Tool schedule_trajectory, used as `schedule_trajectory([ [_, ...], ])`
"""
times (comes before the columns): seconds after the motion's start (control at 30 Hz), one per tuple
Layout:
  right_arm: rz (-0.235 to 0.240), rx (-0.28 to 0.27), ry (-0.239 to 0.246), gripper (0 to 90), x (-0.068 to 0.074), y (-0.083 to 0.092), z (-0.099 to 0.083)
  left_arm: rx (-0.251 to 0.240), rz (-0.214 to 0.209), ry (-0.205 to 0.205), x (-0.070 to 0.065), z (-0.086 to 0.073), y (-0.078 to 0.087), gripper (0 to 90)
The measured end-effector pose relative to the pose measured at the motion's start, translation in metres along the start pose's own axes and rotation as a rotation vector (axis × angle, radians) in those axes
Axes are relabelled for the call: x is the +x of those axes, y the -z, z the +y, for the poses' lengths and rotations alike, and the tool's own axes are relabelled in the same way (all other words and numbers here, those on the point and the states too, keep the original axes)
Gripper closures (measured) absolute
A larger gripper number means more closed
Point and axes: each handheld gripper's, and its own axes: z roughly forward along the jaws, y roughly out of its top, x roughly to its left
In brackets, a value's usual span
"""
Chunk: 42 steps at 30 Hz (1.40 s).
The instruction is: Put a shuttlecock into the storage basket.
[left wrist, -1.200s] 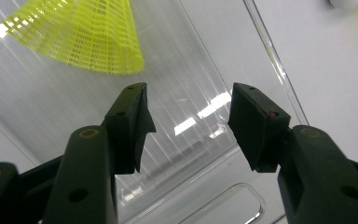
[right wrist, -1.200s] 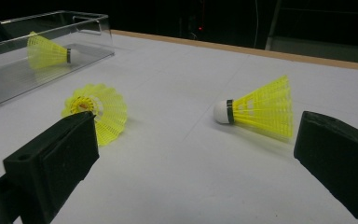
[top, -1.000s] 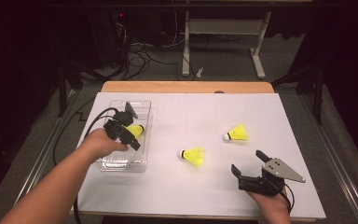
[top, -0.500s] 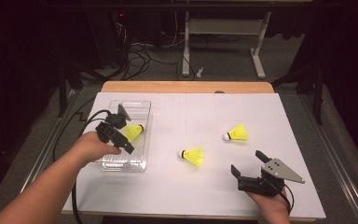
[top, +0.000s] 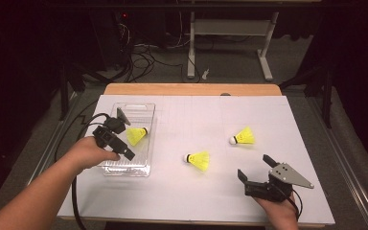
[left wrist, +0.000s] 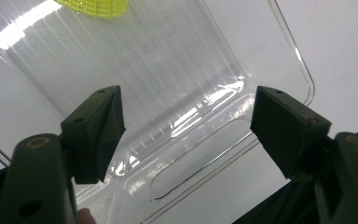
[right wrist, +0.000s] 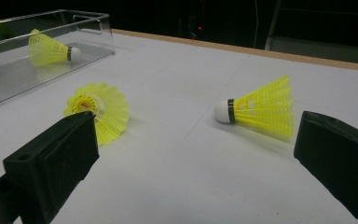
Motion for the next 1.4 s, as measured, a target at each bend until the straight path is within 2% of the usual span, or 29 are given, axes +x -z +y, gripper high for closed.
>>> schedule_trajectory([
  [0.27,-0.002,0.0,0.004,0.2,-0.001,0.0,0.0,0.019,-0.026,0.0,-0.004,-0.002,0.008,18.4],
  [0.43,-0.003,0.009,0.005,0.2,0.0,-0.002,-0.001,0.019,-0.06,-0.01,-0.011,-0.001,0.016,7.7],
  [0.53,-0.001,0.005,0.006,0.2,0.001,-0.003,0.0,0.02,-0.058,-0.015,-0.014,-0.003,0.018,0.8],
  [0.73,-0.001,0.013,-0.008,0.1,-0.002,-0.007,-0.003,0.022,-0.062,-0.038,-0.02,-0.008,0.021,0.8],
  [0.93,0.002,0.013,0.001,0.2,-0.001,-0.009,-0.001,0.028,-0.066,-0.068,-0.03,-0.014,0.02,0.8],
  [1.23,0.012,0.026,0.017,0.2,0.003,-0.011,-0.003,0.053,-0.08,-0.121,-0.051,-0.018,0.012,0.8],
  [1.4,0.009,0.024,0.008,0.1,0.002,-0.01,-0.003,0.05,-0.089,-0.141,-0.065,-0.016,0.01,0.8],
])
